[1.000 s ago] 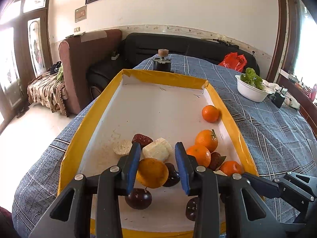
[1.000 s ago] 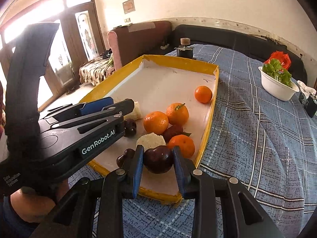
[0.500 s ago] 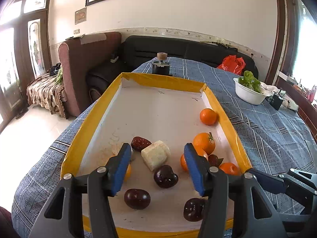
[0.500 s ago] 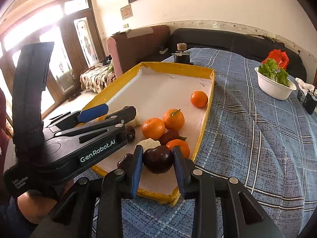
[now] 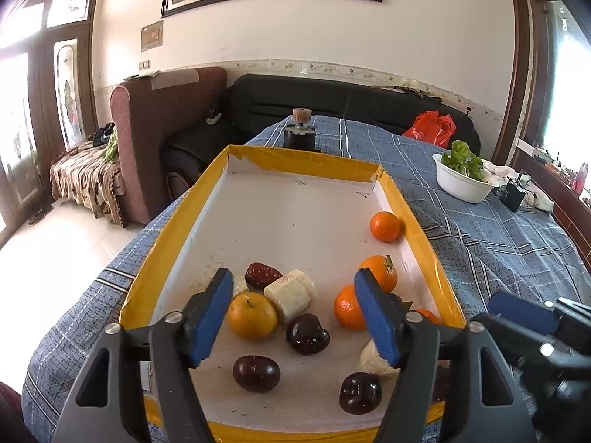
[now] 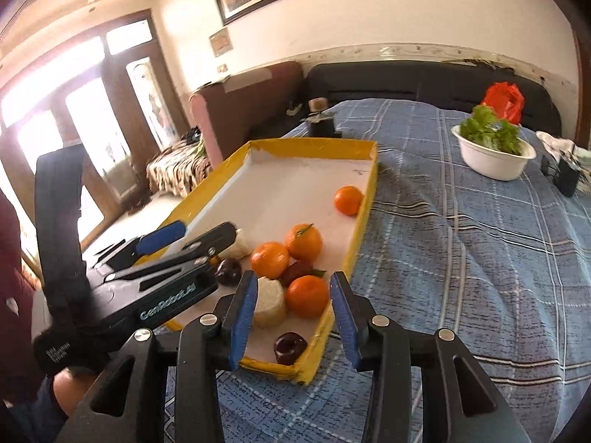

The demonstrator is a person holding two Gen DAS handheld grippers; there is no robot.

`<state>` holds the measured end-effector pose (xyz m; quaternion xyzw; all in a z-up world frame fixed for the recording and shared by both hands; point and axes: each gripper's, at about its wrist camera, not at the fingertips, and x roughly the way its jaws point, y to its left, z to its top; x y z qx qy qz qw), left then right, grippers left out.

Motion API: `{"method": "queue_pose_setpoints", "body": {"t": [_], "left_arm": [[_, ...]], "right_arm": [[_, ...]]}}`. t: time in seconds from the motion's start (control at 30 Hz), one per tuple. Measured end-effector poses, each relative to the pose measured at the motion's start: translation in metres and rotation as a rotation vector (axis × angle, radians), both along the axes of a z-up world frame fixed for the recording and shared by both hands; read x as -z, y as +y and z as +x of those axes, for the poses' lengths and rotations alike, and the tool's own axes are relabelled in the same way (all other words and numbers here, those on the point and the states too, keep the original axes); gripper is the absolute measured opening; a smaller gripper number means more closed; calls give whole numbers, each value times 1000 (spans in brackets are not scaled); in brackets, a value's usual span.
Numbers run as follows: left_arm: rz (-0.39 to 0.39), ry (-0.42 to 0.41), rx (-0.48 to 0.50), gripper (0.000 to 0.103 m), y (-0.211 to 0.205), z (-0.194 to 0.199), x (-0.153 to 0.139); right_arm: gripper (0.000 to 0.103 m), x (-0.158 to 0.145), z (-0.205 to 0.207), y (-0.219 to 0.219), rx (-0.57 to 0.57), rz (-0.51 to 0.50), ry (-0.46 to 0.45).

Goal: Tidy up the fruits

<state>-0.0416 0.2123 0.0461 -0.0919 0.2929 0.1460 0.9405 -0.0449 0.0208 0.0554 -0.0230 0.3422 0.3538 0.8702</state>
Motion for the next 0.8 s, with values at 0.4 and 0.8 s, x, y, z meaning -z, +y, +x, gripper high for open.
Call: {"method": "queue_pose_setpoints", "body": {"t": [0.4, 0.8], "left_arm": [[46, -20, -9, 80, -5, -2, -3], [118, -41, -32, 103, -13, -7, -8]], "right_arm": [[63, -9, -6, -35, 58, 37, 8], [86, -4, -13, -44, 97, 8, -36]]}}
